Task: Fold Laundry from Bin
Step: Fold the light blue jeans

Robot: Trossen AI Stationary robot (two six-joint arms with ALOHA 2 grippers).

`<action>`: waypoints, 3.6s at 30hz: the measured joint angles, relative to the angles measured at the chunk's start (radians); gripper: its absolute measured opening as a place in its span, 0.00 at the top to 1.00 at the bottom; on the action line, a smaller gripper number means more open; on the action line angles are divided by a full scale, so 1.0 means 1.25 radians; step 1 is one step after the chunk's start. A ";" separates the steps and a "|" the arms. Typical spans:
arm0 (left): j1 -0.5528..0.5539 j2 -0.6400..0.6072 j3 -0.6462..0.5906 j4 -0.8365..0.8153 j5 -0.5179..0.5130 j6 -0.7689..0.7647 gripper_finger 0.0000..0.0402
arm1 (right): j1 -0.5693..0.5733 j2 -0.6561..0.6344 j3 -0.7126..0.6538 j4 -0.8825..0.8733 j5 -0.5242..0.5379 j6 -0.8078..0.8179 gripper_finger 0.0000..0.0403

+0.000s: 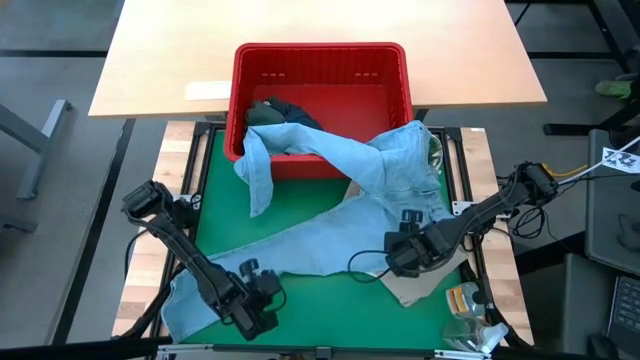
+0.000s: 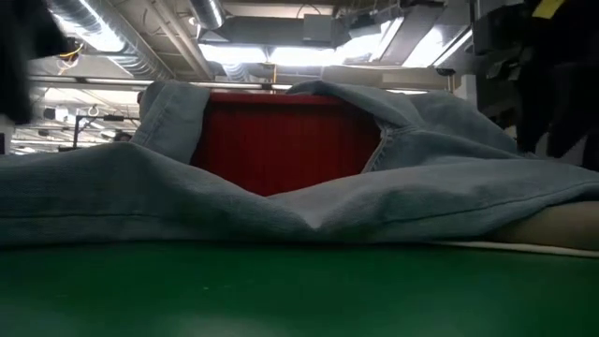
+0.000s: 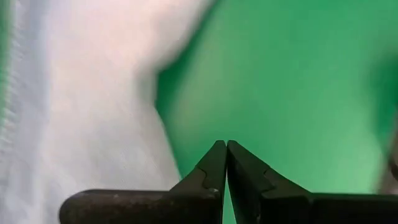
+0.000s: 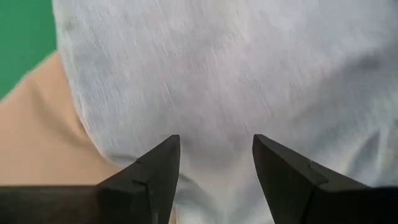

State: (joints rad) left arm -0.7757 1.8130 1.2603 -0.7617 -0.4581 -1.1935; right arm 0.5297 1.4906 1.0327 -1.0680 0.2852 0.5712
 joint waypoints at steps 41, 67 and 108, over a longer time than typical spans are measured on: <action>0.014 0.002 -0.162 0.285 0.335 0.062 1.00 | 0.000 0.000 -0.167 0.121 -0.006 0.048 0.50; 0.103 0.001 -0.131 0.281 0.601 0.056 0.71 | 0.000 -0.001 -0.167 0.123 -0.007 0.042 0.50; 0.027 -0.504 -0.129 -0.255 0.421 -0.209 0.69 | 0.000 -0.002 -0.166 0.128 -0.013 0.020 0.50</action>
State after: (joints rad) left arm -0.7414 1.1827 1.0988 -1.0809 0.0685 -1.4551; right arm 0.5297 1.4883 0.8257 -0.9085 0.2684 0.5961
